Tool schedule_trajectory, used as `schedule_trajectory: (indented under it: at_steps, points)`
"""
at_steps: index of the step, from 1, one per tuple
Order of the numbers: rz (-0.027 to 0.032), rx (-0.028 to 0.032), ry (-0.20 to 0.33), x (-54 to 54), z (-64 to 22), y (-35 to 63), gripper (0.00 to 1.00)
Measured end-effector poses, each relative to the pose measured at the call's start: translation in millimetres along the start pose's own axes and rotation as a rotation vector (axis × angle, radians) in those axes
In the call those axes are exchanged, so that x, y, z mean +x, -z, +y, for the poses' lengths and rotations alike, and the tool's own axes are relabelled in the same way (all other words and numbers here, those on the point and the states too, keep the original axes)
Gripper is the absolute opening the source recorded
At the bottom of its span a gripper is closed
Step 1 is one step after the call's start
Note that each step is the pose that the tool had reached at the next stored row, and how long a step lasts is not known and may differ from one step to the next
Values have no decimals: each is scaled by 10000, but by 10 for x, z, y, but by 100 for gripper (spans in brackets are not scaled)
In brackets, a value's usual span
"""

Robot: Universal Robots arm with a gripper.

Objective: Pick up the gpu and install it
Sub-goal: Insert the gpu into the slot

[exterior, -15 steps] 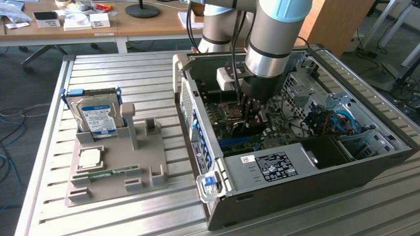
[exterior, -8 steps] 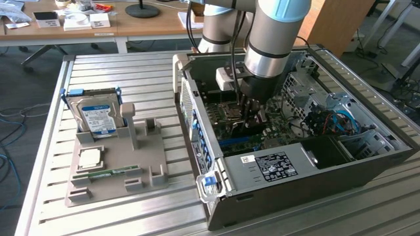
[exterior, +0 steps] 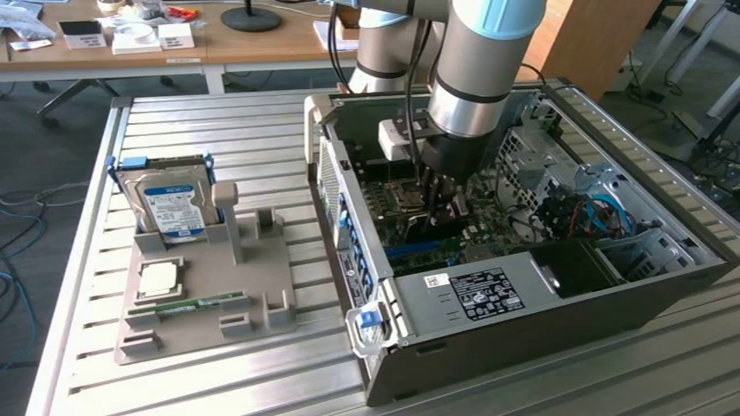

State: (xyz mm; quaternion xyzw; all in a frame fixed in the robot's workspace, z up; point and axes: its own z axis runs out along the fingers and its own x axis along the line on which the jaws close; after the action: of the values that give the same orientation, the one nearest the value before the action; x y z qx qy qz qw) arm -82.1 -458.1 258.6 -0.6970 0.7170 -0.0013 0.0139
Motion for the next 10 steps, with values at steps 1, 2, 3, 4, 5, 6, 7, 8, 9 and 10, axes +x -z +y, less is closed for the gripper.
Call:
schedule_trajectory:
  at_steps: [1,2,3,4,5,6,7,8,9,10]
  points:
    - [-3,1,18,-1,2,-12,27]
    - [-1,0,18,-1,4,-12,27]
    - [0,0,19,-1,4,-12,27]
    - [0,-1,19,0,4,-12,27]
    - [0,0,19,-1,4,-13,27]
    - [-1,0,19,-1,4,-13,27]
    - [-2,1,24,-1,4,-15,27]
    - [-1,0,58,0,4,-17,27]
    - [-1,-1,69,0,4,-18,27]
    - [-1,-1,84,0,4,-18,27]
